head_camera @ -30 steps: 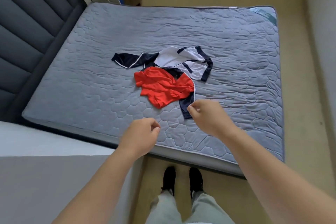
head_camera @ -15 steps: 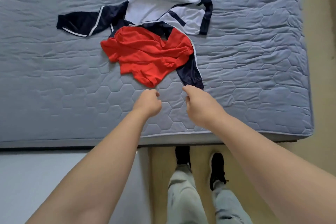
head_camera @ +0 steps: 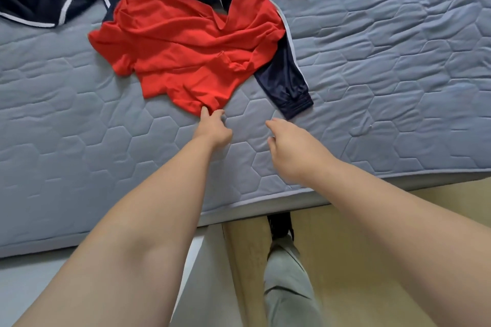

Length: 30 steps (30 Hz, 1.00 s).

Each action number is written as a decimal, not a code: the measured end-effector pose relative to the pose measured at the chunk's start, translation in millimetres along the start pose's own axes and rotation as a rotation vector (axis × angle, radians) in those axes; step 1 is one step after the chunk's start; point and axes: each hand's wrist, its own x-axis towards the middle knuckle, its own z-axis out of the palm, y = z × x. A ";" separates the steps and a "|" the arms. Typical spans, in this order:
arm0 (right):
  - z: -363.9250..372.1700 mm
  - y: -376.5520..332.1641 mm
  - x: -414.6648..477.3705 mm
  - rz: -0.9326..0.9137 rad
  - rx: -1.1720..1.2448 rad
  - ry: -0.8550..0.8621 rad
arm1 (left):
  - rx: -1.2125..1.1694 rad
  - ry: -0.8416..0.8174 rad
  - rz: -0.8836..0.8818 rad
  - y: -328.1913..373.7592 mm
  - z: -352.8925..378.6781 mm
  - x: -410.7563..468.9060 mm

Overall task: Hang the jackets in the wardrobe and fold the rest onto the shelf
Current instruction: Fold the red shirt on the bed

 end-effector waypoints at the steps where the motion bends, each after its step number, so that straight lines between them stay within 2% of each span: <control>1: 3.0 2.7 3.9 0.005 0.004 -0.004 | 0.027 0.004 -0.002 -1.3 2.5 5.6; 4: 8.9 9.8 8.1 0.029 0.018 -0.009 | 0.076 0.020 -0.019 -4.8 4.4 10.8; 7: 8.0 13.3 0.7 0.044 0.035 -0.004 | 0.018 0.104 0.020 -3.7 -1.4 -2.1; 14: -33.0 -2.0 -52.6 0.033 0.077 0.030 | -0.364 0.483 0.099 24.0 -67.1 -95.6; 18: -82.7 -18.1 -97.8 0.007 0.110 0.114 | -0.499 0.599 0.155 52.9 -120.3 -164.7; 26: -177.5 -41.2 -214.4 -0.096 0.115 0.276 | -0.743 0.612 0.254 130.0 -182.9 -340.8; 30: -209.3 -45.8 -272.7 -0.136 0.080 0.338 | -1.073 0.488 0.340 160.7 -201.5 -426.8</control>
